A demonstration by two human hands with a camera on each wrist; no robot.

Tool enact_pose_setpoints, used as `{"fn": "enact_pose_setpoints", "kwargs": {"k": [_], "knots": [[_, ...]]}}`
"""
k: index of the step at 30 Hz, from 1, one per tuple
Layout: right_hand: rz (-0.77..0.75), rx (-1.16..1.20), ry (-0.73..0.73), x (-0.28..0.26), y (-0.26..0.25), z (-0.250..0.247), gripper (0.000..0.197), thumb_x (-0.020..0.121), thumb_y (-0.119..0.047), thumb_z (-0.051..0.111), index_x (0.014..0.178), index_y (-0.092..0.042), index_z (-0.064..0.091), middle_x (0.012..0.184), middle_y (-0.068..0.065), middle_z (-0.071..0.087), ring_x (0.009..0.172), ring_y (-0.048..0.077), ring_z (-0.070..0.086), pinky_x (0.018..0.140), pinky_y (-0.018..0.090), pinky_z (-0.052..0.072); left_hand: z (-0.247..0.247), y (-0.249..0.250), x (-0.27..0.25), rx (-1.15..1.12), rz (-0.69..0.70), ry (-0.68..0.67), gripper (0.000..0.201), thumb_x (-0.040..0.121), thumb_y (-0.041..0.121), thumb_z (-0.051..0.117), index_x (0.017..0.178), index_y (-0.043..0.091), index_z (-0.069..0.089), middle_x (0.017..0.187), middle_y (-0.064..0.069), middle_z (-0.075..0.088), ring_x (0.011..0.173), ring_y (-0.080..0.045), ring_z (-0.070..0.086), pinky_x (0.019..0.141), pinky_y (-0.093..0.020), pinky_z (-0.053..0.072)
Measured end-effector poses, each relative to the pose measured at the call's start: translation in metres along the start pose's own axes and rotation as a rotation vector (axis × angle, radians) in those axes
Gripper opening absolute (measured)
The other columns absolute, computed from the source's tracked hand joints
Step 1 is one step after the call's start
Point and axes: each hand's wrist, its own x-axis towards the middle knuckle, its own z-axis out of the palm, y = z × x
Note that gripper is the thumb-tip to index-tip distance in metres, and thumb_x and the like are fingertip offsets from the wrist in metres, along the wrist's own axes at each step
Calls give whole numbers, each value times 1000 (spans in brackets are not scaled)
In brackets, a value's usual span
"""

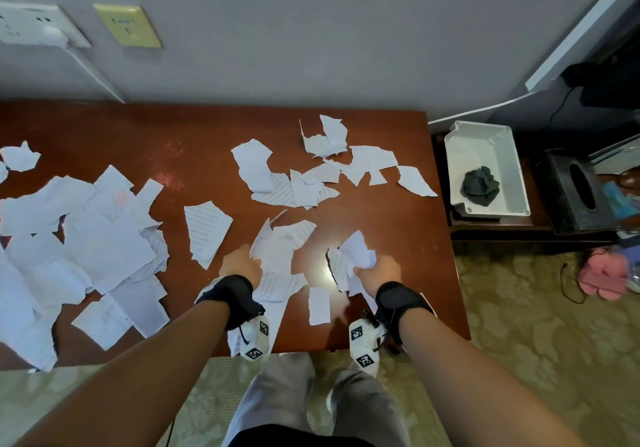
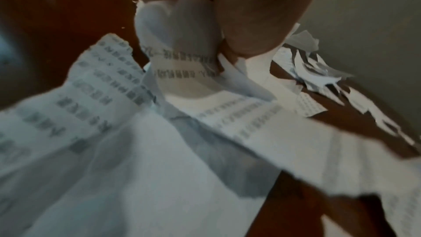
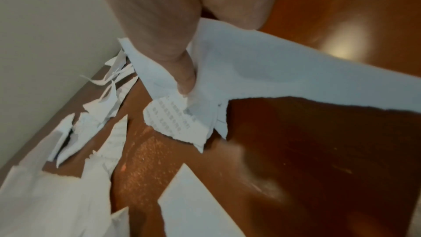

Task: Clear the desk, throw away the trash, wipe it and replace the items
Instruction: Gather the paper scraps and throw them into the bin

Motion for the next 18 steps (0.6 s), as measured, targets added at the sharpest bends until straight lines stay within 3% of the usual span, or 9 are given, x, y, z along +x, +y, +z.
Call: {"fn": "enact_pose_setpoints", "kwargs": {"k": [6,8,11,14,16,18], "knots": [[-18,171,-12,-4,4,-18,66,94,-27,65,148,-4,36,144,13,50,126,32,52,97,34,44,-17,6,-4,-260,-30,58,39,98,22,56,132,4,54,130,-20,60,117,-41,55,94,-42,45],[-45,197,-37,-7,3,-21,66,93,-27,67,146,-3,38,141,14,52,125,32,52,98,35,44,-24,10,-10,-358,-39,96,38,97,20,57,130,1,56,128,-22,61,116,-41,56,94,-42,44],[-90,197,-105,-12,3,-17,53,90,-28,70,132,-1,53,128,14,62,113,30,60,94,35,50,-33,12,-26,-467,-77,159,37,94,20,60,126,1,59,126,-21,62,115,-40,57,95,-42,45],[-134,119,-188,-20,9,-3,61,89,-30,70,138,-3,48,134,10,57,118,28,56,94,33,47,-35,8,-48,-488,-100,189,38,95,22,60,127,3,58,128,-18,62,118,-38,56,99,-42,44],[-161,37,-237,-26,14,11,58,88,-31,69,136,-4,51,130,8,59,114,27,58,86,28,45,-30,0,-62,-449,-115,173,37,95,22,59,127,3,59,128,-17,62,118,-37,57,99,-40,44],[-186,-29,-255,-28,20,29,41,87,-27,69,116,1,61,108,10,63,92,23,59,72,25,43,-22,-9,-72,-396,-154,134,36,95,23,59,124,2,60,127,-17,64,115,-36,59,97,-38,46]]}}
